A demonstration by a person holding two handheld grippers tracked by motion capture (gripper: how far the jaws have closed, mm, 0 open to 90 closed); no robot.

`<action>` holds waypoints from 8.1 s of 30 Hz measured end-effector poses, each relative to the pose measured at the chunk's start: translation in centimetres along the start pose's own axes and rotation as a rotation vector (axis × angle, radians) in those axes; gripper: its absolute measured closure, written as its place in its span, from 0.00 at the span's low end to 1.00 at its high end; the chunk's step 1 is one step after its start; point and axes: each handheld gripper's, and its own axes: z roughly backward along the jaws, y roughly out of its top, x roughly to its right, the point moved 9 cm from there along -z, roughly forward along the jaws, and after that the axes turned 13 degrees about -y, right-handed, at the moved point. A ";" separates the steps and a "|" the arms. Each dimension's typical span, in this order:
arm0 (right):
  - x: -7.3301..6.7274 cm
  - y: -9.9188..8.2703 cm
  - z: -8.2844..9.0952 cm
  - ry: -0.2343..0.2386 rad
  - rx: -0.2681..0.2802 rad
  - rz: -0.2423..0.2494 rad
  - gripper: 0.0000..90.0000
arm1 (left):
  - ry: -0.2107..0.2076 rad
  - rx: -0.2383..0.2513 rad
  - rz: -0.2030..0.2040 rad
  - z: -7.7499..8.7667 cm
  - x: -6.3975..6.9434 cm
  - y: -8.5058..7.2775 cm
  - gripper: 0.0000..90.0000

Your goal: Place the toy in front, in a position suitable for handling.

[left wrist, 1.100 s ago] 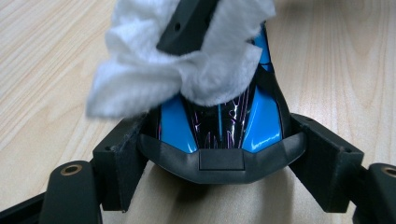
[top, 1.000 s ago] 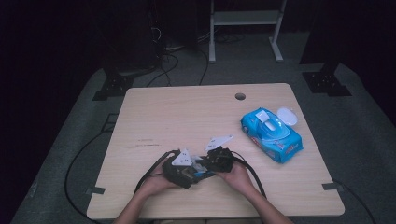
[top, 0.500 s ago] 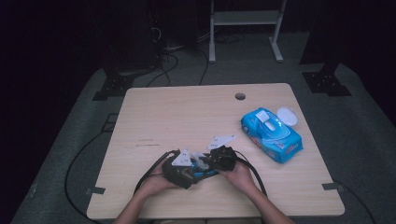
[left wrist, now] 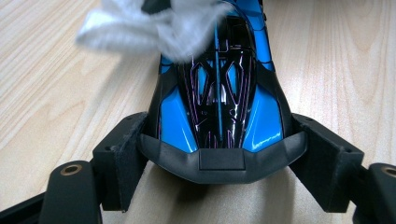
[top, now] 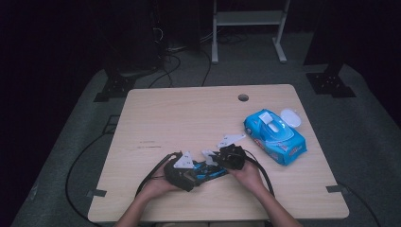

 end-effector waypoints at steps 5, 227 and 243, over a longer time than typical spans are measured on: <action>-3.1 0.7 -0.6 0.086 0.009 0.050 0.91 | 0.003 -0.005 -0.002 0.0 0.0 -0.1 0.27; 2.3 -4.8 5.8 0.005 -0.012 -0.046 0.92 | 0.013 0.089 0.339 2.3 -0.3 0.2 0.56; 1.5 -5.5 4.9 0.070 -0.066 -0.031 0.92 | -0.150 0.091 0.534 3.1 0.3 -0.5 0.45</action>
